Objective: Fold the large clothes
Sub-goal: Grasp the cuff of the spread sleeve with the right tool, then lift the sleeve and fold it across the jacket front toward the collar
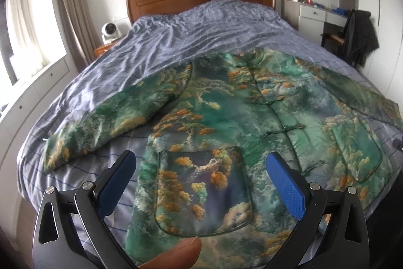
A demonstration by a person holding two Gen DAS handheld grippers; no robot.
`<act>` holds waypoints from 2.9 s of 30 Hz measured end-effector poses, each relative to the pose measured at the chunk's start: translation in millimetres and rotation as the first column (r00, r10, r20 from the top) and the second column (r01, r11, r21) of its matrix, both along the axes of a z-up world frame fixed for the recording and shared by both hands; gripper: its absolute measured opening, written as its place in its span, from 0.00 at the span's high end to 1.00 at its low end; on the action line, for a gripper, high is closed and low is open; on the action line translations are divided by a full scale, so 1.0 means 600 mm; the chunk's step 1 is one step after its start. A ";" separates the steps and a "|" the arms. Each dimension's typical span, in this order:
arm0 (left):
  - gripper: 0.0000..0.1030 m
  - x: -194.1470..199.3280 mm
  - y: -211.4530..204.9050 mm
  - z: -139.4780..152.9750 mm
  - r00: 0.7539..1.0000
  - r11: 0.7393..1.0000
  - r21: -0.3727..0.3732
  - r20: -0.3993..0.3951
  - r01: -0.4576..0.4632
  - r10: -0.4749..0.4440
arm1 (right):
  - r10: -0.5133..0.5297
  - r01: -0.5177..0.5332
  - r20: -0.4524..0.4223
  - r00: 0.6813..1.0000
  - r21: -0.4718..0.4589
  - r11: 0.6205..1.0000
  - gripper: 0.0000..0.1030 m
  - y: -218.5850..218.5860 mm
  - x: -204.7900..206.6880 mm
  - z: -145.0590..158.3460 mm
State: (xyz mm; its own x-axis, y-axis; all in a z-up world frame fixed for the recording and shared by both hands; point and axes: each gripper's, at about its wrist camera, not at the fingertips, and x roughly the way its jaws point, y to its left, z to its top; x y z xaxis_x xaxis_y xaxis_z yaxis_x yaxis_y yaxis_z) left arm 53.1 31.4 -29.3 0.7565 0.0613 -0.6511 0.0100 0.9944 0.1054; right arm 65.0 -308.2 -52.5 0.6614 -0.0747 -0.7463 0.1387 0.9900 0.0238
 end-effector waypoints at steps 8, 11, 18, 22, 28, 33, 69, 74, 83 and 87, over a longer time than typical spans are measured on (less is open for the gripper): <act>0.00 0.004 0.006 -0.007 0.999 1.000 -0.012 -0.033 -0.022 0.022 | -0.028 0.028 -0.002 1.000 0.012 1.000 0.24 -0.016 0.002 -0.001; 0.00 0.003 0.002 -0.006 0.999 1.000 -0.008 -0.038 -0.011 0.011 | -0.029 0.029 -0.006 1.000 0.011 1.000 0.24 -0.017 0.003 -0.002; 0.00 0.004 0.001 -0.004 0.999 1.000 -0.013 -0.052 -0.010 0.009 | -0.023 0.023 -0.007 1.000 0.013 1.000 0.24 -0.020 0.007 -0.002; 0.00 0.003 0.008 -0.001 0.998 0.999 -0.007 -0.053 -0.033 0.032 | -0.026 0.025 0.017 1.000 0.012 1.000 0.24 -0.051 0.014 0.025; 0.00 0.000 0.023 -0.006 0.996 0.998 -0.016 -0.062 -0.068 0.067 | -0.128 0.123 0.061 0.990 0.084 0.989 0.24 -0.205 0.030 0.074; 0.00 0.004 0.025 -0.013 0.993 0.996 -0.026 -0.082 -0.085 0.082 | -0.426 0.376 0.057 0.903 0.377 0.847 0.24 -0.416 0.025 0.071; 0.00 -0.009 0.095 -0.021 0.982 0.985 -0.046 -0.095 -0.165 0.160 | 0.122 -0.207 0.329 0.937 0.238 0.949 0.90 0.095 0.437 0.233; 0.00 -0.013 0.129 -0.029 0.972 0.976 -0.049 -0.110 -0.212 0.206 | 0.281 -0.306 0.167 0.945 0.150 0.940 0.90 0.243 0.499 0.105; 0.00 0.046 0.112 -0.034 0.980 0.988 -0.068 -0.151 -0.138 0.127 | 0.383 -0.370 -0.066 0.921 0.153 0.916 0.62 0.314 0.486 -0.078; 0.00 0.108 0.075 -0.016 0.987 0.992 -0.118 -0.157 -0.047 0.028 | 0.458 -0.431 -0.064 0.887 0.247 0.868 0.45 0.298 0.447 -0.074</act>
